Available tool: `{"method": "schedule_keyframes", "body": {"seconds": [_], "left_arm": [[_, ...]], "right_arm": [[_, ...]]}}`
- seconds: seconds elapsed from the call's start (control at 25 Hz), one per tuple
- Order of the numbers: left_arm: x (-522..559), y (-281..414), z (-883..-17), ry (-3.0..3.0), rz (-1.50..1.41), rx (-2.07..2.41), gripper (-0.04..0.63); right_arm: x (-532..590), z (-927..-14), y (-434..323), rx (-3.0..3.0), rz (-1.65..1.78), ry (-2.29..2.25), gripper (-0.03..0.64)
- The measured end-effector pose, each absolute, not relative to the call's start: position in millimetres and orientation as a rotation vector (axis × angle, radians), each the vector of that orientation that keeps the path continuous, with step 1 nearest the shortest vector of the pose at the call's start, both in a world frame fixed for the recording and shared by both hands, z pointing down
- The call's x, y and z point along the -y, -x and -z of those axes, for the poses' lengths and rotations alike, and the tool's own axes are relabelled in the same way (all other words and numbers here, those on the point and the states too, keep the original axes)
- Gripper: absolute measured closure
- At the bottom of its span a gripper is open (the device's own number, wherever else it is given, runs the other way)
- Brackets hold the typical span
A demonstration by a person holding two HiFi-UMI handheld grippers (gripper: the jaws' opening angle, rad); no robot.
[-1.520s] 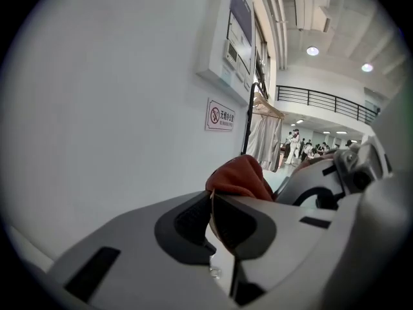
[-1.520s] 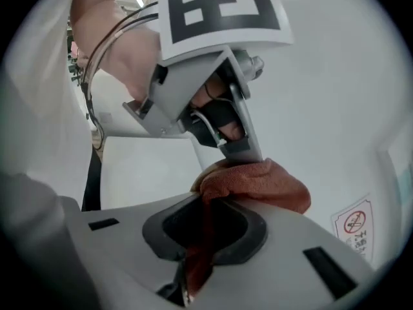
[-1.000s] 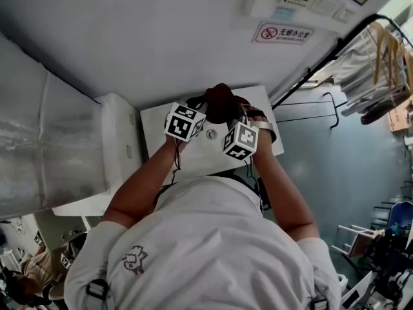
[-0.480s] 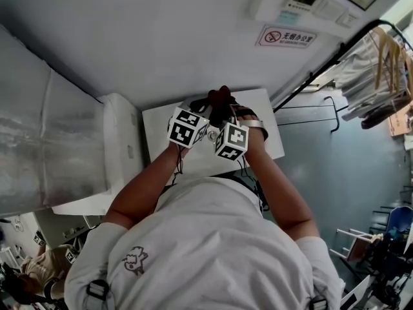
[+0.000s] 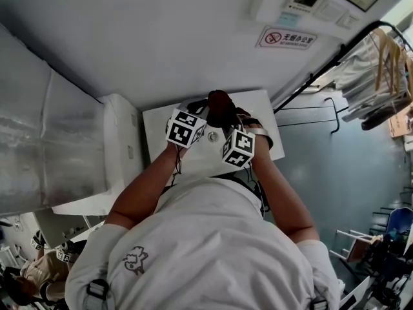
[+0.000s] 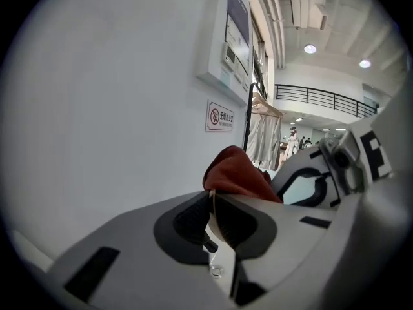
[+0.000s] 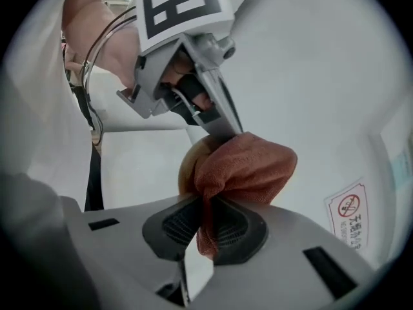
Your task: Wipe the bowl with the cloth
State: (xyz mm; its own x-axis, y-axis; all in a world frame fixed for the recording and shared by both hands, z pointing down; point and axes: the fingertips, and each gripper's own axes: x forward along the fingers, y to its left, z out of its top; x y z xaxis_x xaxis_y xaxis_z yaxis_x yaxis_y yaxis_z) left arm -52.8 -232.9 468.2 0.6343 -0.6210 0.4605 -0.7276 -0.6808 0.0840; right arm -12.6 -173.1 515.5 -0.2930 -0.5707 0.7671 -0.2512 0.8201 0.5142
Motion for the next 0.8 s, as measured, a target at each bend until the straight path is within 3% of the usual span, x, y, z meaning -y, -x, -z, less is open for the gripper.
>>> {"method": "schedule_keyframes", "body": {"seconds": [0.28, 0.8], "left_arm": [[214.1, 26.3, -468.6, -2.614, -0.593, 0.967, 0.566], [216.7, 32.7, -454.9, -2.641, -0.518, 1.017, 0.568]], "right_arm": [[199.5, -479.0, -2.1, 1.835, 0.433, -0.777, 0.566], [151.6, -508.5, 46.5, 1.946, 0.467, -0.5, 0.566]]}}
